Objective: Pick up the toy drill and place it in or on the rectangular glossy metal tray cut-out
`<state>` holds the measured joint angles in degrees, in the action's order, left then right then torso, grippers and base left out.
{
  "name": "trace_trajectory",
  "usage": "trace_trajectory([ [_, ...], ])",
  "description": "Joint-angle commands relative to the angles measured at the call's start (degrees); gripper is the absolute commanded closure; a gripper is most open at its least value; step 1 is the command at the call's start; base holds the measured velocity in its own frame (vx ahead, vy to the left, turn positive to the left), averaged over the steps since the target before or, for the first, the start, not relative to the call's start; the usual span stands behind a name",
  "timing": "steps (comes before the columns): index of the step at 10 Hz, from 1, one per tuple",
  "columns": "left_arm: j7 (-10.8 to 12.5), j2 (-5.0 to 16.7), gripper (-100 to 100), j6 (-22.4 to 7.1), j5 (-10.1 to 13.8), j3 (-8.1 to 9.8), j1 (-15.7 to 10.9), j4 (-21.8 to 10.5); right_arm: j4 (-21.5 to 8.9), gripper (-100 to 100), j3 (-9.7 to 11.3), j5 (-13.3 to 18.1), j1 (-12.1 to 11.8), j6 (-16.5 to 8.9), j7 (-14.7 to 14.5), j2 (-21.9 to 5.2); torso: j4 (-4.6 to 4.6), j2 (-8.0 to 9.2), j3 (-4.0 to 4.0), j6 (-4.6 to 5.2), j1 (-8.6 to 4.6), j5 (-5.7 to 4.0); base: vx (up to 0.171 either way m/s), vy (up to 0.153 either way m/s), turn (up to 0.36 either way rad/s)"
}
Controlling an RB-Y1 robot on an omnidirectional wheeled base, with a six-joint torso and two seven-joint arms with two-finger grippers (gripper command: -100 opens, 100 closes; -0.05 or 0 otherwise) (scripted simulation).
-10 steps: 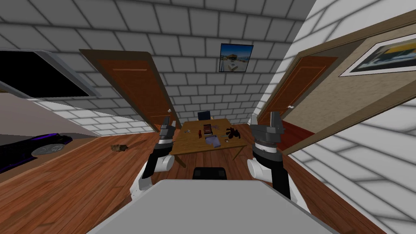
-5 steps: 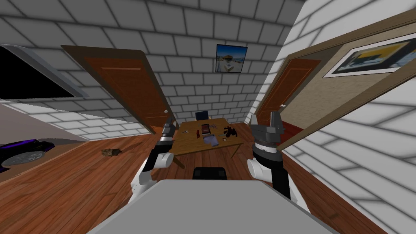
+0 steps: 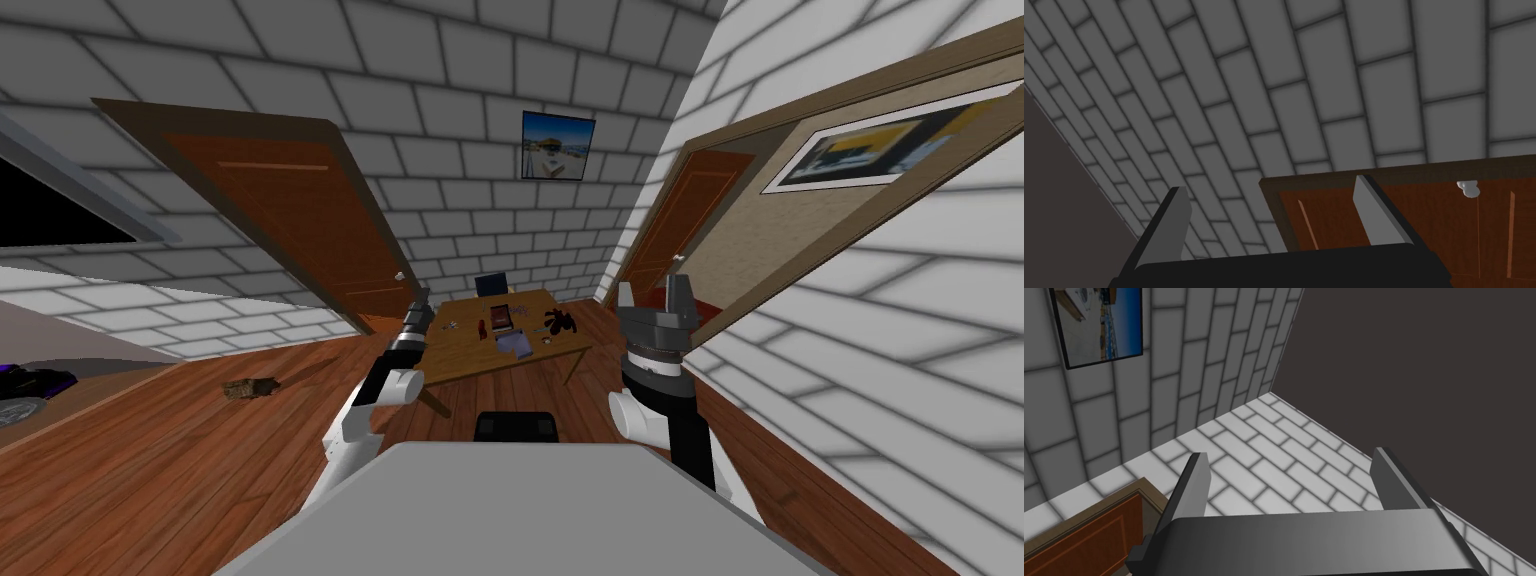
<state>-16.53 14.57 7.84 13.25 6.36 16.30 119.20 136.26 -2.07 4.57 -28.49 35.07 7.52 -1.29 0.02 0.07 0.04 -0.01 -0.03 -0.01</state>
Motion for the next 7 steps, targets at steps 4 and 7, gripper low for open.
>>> trace_trajectory([
  [4, -3.8, 1.8, -100, -6.9, 2.4, 1.89, -3.2, -2.8, 0.0, 0, 0.0, 0.0, 0.0, 0.0, 0.0, 0.0, 0.00, -0.03, -0.01, -0.02, 0.03, 0.01, -0.016, -0.010, -0.093],
  [7, -5.6, 2.7, -100, -11.5, 3.5, 2.76, -4.6, -4.2, 0.0, 0, 0.0, 0.0, 0.0, 0.0, 0.0, 0.0, 0.00, 0.01, 0.01, 0.01, 0.01, 0.00, -0.022, -0.011, -0.109],
])
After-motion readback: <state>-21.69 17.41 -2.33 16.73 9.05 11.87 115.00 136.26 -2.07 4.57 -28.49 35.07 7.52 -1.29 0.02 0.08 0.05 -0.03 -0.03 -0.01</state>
